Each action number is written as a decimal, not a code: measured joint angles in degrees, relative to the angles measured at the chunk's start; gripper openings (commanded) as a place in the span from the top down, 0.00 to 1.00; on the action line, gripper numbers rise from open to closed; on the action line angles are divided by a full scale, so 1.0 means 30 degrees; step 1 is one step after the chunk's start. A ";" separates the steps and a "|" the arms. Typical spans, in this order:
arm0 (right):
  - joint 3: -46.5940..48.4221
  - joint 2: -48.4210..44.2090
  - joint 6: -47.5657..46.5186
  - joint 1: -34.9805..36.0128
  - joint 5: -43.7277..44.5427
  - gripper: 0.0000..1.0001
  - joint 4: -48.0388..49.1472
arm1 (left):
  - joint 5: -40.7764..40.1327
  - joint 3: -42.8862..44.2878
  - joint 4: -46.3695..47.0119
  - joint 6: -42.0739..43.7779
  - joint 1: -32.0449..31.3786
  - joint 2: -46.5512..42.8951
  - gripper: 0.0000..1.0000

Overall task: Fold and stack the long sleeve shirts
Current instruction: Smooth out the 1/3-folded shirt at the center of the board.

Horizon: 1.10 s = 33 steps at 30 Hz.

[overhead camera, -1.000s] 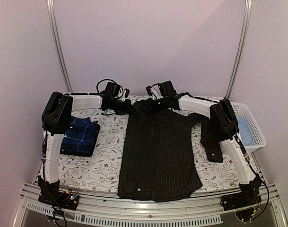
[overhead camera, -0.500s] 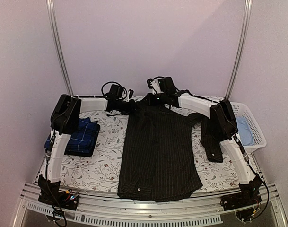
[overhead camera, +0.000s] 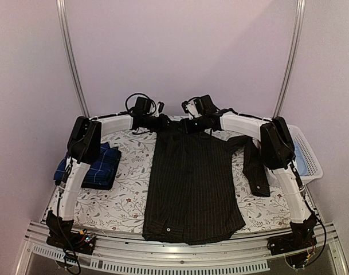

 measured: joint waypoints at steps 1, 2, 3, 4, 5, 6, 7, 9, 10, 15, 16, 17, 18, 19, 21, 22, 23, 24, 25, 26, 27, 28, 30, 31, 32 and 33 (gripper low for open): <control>-0.0554 -0.0452 -0.0022 0.0000 0.0153 0.52 -0.0095 | -0.0379 0.0073 -0.0423 0.0175 -0.0022 -0.0102 0.58; -0.1304 -0.1035 -0.0007 -0.0007 0.0372 0.51 -0.0219 | -0.0889 0.0131 -0.0954 0.0466 -0.0073 -0.0211 0.57; -0.1829 -0.1494 0.0022 -0.0007 0.0583 0.50 -0.0364 | -0.1399 0.0270 -0.1566 0.0772 -0.0146 -0.0284 0.56; -0.2470 -0.2018 0.0080 -0.0029 0.0743 0.49 -0.0415 | -0.2149 0.0590 -0.2426 0.1005 -0.0226 -0.0313 0.56; -0.3104 -0.2543 0.0160 -0.0044 0.0933 0.49 -0.0488 | -0.2761 0.0874 -0.3060 0.1275 -0.0291 -0.0313 0.55; -0.3708 -0.3089 0.0313 -0.0080 0.1064 0.48 -0.0568 | -0.3504 0.1268 -0.3912 0.1494 -0.0386 -0.0313 0.55; -0.4160 -0.3497 0.0481 -0.0117 0.1137 0.47 -0.0634 | -0.4248 0.1661 -0.4699 0.1698 -0.0503 -0.0313 0.54; -0.4983 -0.4197 0.0750 -0.0211 0.1195 0.47 -0.0670 | -0.5872 0.2441 -0.6178 0.2076 -0.0911 -0.0313 0.51; -0.5384 -0.4481 0.0933 -0.0248 0.1202 0.47 -0.0678 | -0.6441 0.2681 -0.6630 0.2215 -0.1122 -0.0313 0.51; -0.7424 -0.5187 0.1661 -0.0277 0.1151 0.46 -0.0648 | -0.8626 0.3541 -0.8874 0.2550 -0.2492 -0.0313 0.52; -0.7839 -0.5253 0.1763 -0.0270 0.1144 0.46 -0.0648 | -0.8954 0.3716 -0.9267 0.2586 -0.2688 -0.0313 0.53; -0.8349 -0.5333 0.1858 -0.0270 0.1144 0.46 -0.0634 | -0.9173 0.3891 -0.9551 0.2601 -0.2871 -0.0313 0.54; -0.8903 -0.5428 0.1923 -0.0248 0.1137 0.46 -0.0663 | -0.9384 0.4153 -0.9901 0.2637 -0.3067 -0.0306 0.55; -0.9551 -0.5544 0.1953 -0.0248 0.1144 0.46 -0.0663 | -0.9595 0.4503 -1.0287 0.2659 -0.3249 -0.0262 0.57; -1.0484 -0.5741 0.2018 -0.0233 0.1144 0.45 -0.0641 | -0.9923 0.5166 -1.0732 0.2667 -0.3432 -0.0153 0.61; -1.1009 -0.5901 0.2084 -0.0233 0.1151 0.45 -0.0656 | -1.0156 0.5581 -1.0936 0.2688 -0.3490 -0.0066 0.64; -1.1351 -0.6033 0.2098 -0.0233 0.1144 0.45 -0.0678 | -1.0287 0.5807 -1.1052 0.2652 -0.3504 -0.0015 0.65; -1.1664 -0.6171 0.2157 -0.0233 0.1129 0.45 -0.0648 | -1.0506 0.6156 -1.1271 0.2696 -0.3512 0.0066 0.65; -1.1890 -0.6339 0.2200 -0.0219 0.1115 0.45 -0.0648 | -1.0746 0.6426 -1.1482 0.2681 -0.3504 0.0160 0.65; -1.2065 -0.6521 0.2229 -0.0189 0.1107 0.45 -0.0634 | -1.0965 0.6615 -1.1621 0.2652 -0.3504 0.0248 0.65; -1.2167 -0.6688 0.2251 -0.0146 0.1107 0.45 -0.0590 | -1.1162 0.6725 -1.1737 0.2645 -0.3504 0.0313 0.65; -1.2225 -0.6834 0.2259 -0.0102 0.1093 0.45 -0.0510 | -1.1315 0.6790 -1.1868 0.2645 -0.3504 0.0408 0.65; -1.2247 -0.7060 0.2280 0.0015 0.1064 0.45 -0.0284 | -1.1497 0.6841 -1.2043 0.2645 -0.3504 0.0612 0.65; -1.2247 -0.7133 0.2288 0.0073 0.1056 0.45 -0.0182 | -1.1548 0.6849 -1.2167 0.2645 -0.3504 0.0758 0.65; -1.2254 -0.7169 0.2288 0.0138 0.1056 0.45 -0.0087 | -1.1555 0.6849 -1.2298 0.2645 -0.3504 0.0882 0.66; -1.2262 -0.7191 0.2288 0.0197 0.1049 0.45 -0.0022 | -1.1562 0.6849 -1.2422 0.2645 -0.3504 0.0991 0.66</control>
